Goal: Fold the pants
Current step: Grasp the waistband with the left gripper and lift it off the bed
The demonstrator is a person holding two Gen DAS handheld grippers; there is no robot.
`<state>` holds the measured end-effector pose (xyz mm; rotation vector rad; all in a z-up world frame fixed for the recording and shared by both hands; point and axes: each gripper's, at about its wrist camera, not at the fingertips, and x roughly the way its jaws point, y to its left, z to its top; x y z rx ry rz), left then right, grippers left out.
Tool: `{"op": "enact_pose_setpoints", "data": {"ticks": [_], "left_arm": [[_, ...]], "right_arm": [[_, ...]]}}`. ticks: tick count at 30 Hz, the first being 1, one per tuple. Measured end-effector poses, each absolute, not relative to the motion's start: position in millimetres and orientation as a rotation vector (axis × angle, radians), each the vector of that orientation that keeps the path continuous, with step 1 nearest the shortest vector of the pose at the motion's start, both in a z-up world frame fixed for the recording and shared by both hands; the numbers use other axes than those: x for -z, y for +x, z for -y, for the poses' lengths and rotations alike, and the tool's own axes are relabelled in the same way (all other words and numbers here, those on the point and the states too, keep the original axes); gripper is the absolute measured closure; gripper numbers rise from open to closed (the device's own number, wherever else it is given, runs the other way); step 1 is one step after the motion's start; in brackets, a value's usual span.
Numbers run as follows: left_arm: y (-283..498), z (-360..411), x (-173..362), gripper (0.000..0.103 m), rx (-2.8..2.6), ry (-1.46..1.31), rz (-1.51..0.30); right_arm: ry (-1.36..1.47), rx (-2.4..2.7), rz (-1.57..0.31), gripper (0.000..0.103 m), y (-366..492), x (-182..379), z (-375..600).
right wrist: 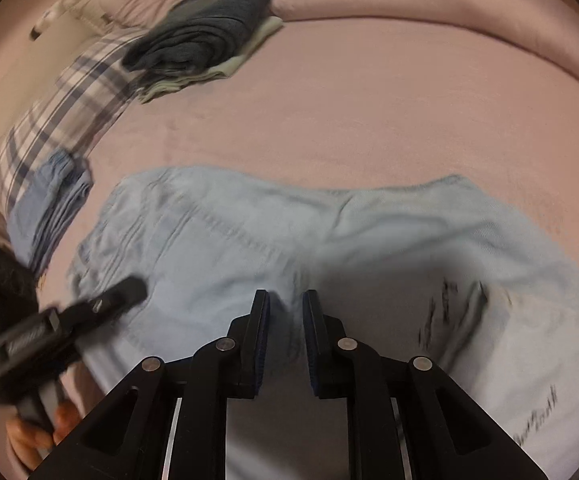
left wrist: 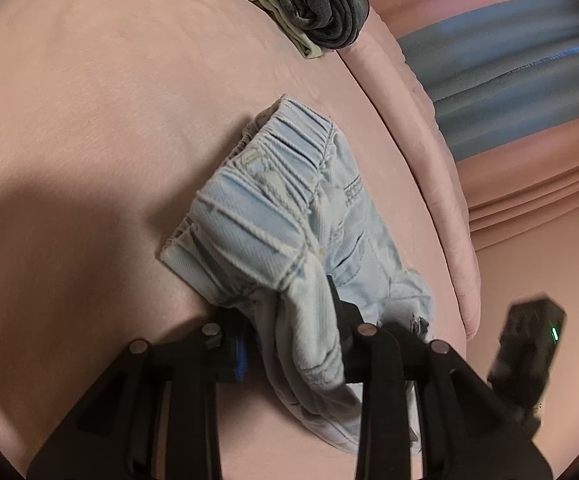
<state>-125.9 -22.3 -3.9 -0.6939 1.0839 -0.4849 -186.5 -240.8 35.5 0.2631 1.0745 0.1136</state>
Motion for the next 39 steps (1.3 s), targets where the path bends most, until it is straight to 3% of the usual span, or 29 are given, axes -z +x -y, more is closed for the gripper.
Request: {"op": "enact_pose_setpoints", "data": {"ticks": [2, 39], "left_arm": [[-124.7, 23.6, 3.1, 0.072, 0.479, -0.686, -1.090], [-114.9, 32.1, 1.5, 0.072, 0.468, -0.631, -1.102]], "right_arm": [[0.242, -0.125, -1.091, 0.067, -194.9, -31.8, 234.6], [0.202, -0.184, -1.053, 0.067, -248.6, -44.6, 223.1]]}}
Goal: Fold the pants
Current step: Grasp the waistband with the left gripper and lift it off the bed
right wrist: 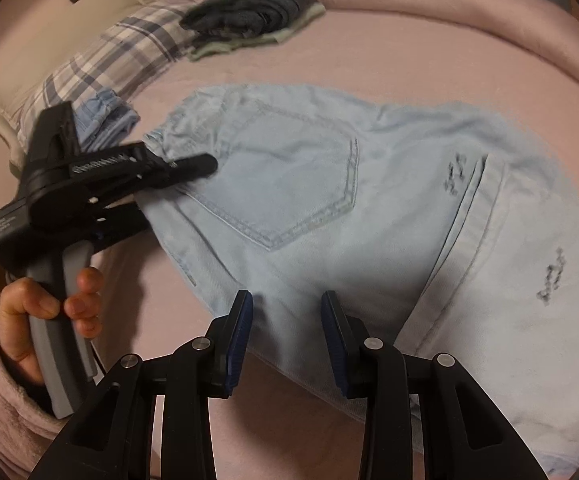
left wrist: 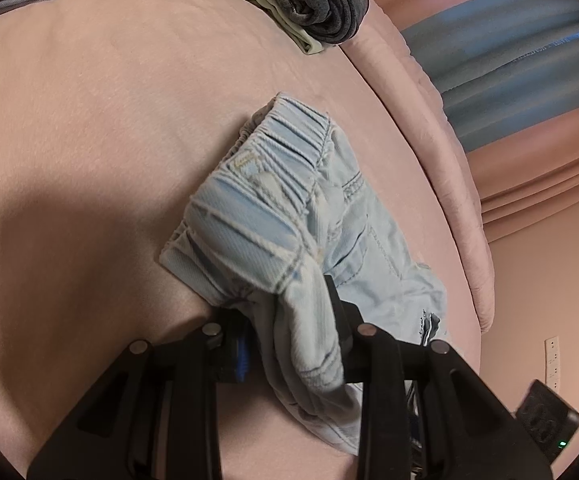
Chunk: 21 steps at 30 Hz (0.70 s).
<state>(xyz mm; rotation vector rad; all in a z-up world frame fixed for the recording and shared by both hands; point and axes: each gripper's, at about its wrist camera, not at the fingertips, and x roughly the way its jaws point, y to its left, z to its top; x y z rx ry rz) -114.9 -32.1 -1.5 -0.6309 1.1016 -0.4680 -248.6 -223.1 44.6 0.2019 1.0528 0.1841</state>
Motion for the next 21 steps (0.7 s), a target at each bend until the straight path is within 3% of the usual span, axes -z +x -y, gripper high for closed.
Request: {"op": "enact_pose_setpoints", "data": {"ticks": [4, 9, 21], "left_arm": [[-115.4, 33.2, 0.2, 0.072, 0.457, -0.617, -1.102], [-118.0, 38.3, -3.1, 0.073, 0.444, -0.572, -1.101], [-135.3, 49.5, -39.1, 0.079, 0.468, -0.497, -0.989]], "right_arm": [[0.157, -0.165, -1.010, 0.067, -253.5, -54.1, 221.4], [0.171, -0.183, -1.073, 0.067, -248.9, -24.6, 217.8], [0.137, -0.048, -0.913, 0.067, -269.4, -58.2, 244.3]]}}
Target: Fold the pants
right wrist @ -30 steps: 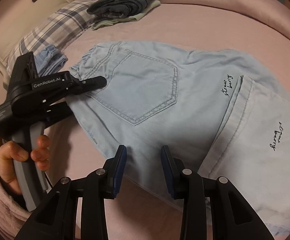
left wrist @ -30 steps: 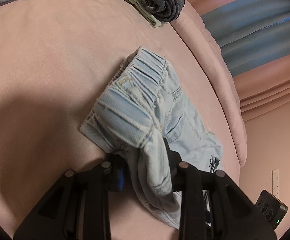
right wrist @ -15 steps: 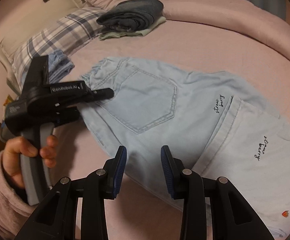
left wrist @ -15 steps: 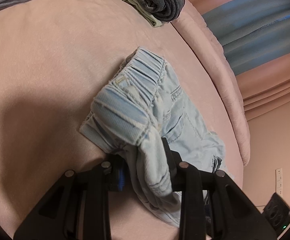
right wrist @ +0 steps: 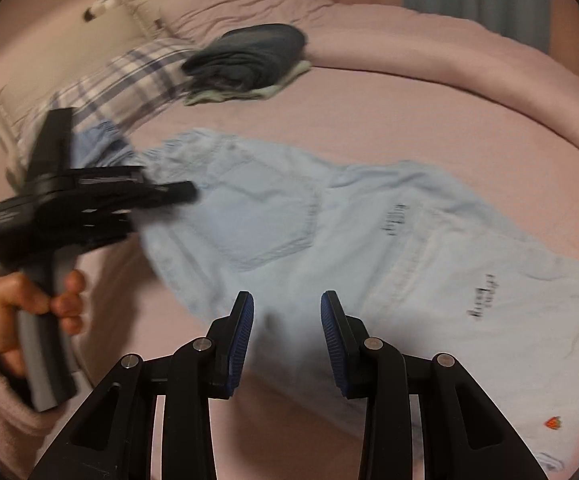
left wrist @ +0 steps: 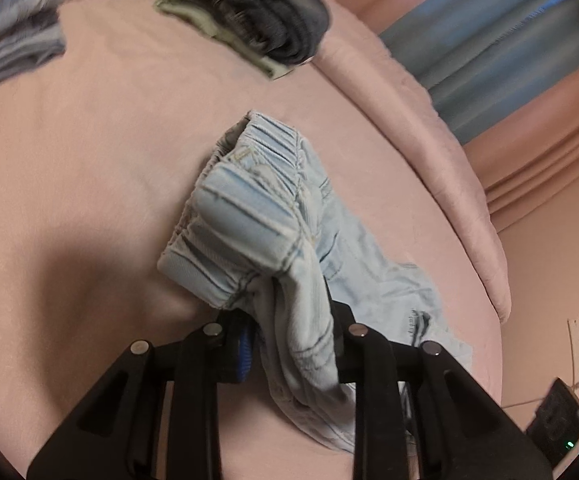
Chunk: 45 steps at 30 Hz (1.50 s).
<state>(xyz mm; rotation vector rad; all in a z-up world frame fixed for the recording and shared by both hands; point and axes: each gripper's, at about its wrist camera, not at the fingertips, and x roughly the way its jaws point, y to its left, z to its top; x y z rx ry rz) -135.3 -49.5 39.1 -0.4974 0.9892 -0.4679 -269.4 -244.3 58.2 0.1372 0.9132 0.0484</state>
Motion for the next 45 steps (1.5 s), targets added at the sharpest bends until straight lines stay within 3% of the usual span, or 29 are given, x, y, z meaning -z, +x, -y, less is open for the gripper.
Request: {"op": "enact_pose_setpoints", "data": {"ticks": [6, 17, 37, 45], "left_arm": [[-146.9, 66.1, -67.2, 0.080, 0.527, -0.419, -0.924], [-174.1, 113.8, -108.9, 0.080, 0.650, -0.253, -0.823], [-202.7, 197.9, -117.4, 0.080, 0.801, -0.057, -0.805], [-210.6, 223.2, -107.8, 0.080, 0.839, 0.021, -0.814]], "right_arm": [[0.205, -0.057, -0.979, 0.067, -263.7, -32.5, 253.6], [0.250, -0.069, -0.958, 0.067, -278.7, -39.5, 265.8], [0.418, 0.045, -0.897, 0.066, -310.8, -45.9, 325.5], [0.509, 0.116, -0.867, 0.060, -326.9, -45.8, 345.2]]}}
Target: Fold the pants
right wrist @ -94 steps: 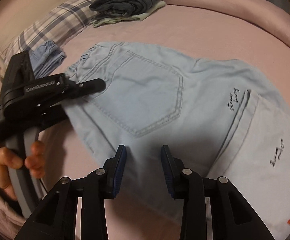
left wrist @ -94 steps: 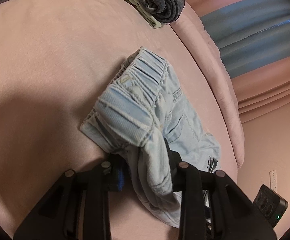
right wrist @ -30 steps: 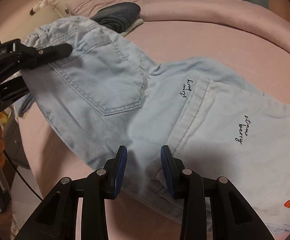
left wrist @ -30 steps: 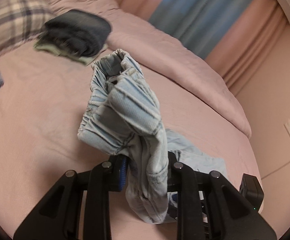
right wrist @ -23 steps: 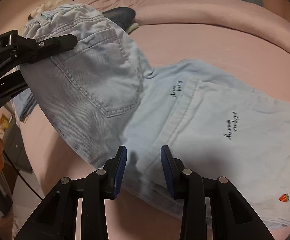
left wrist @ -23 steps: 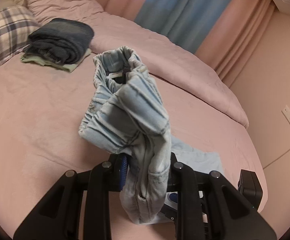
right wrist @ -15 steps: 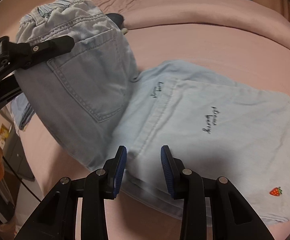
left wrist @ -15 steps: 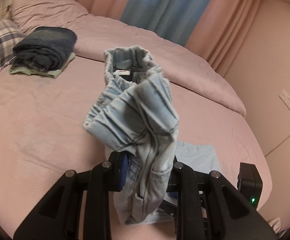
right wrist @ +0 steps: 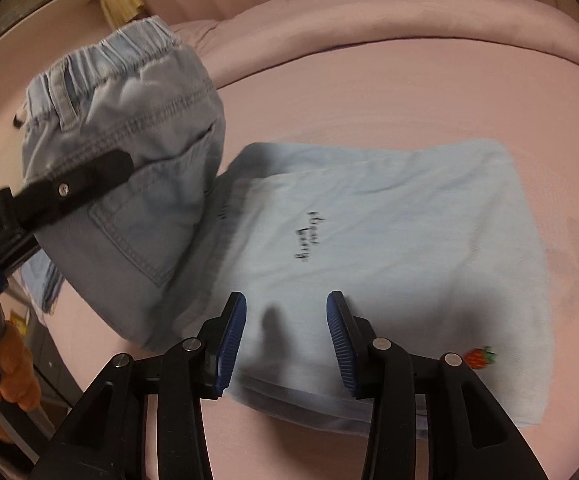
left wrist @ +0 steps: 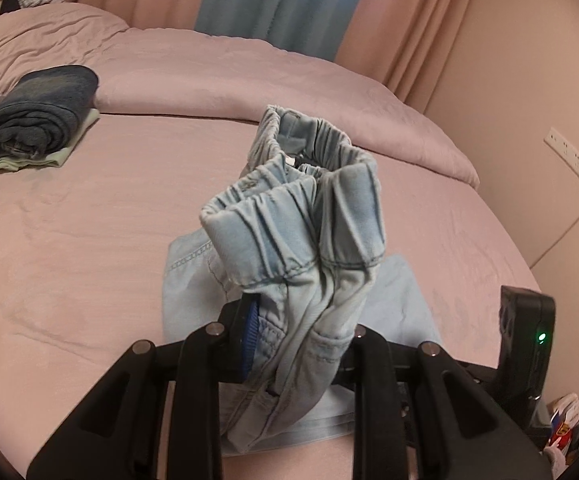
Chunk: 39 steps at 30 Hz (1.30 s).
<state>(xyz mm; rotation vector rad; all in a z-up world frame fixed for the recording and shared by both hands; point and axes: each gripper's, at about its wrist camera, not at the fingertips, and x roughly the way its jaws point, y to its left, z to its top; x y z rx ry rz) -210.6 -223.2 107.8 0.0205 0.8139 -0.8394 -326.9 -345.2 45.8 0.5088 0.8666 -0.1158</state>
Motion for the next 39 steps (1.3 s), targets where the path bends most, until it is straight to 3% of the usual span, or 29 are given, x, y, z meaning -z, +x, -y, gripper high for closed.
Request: {"op": "enact_pose_setpoints", "data": {"ticks": [7, 12, 18, 27, 31, 37, 39], "left_arm": [[-218.4, 245.8, -97.9, 0.080, 0.870, 0.096, -0.821], [-224.4, 257.9, -91.4, 0.080, 0.888, 0.161, -0.810], [-235.9, 272.4, -80.6, 0.080, 0.912, 0.280, -0.787], [-245.3, 283.2, -64.5, 0.078, 0.925, 0.394, -0.783], [-249.5, 287.5, -57.6, 0.077, 0.931, 0.439, -0.787], [-261.9, 296.9, -46.2, 0.075, 0.926, 0.554, -0.763], [-263.9, 297.0, -44.5, 0.073, 0.926, 0.575, -0.758]], "right_arm": [[0.620, 0.147, -0.839, 0.060, -340.6, -41.2, 367.7], [0.903, 0.078, -0.727, 0.060, -356.6, -33.4, 401.9], [1.184, -0.063, -0.580, 0.045, -359.1, -27.4, 422.2], [1.441, -0.166, -0.510, 0.039, -351.1, -8.4, 434.5], [1.516, -0.196, -0.452, 0.039, -353.2, -0.1, 438.6], [1.432, -0.210, -0.544, 0.038, -336.7, -13.8, 431.5], [1.397, -0.198, -0.582, 0.033, -330.1, -17.4, 429.1]]}}
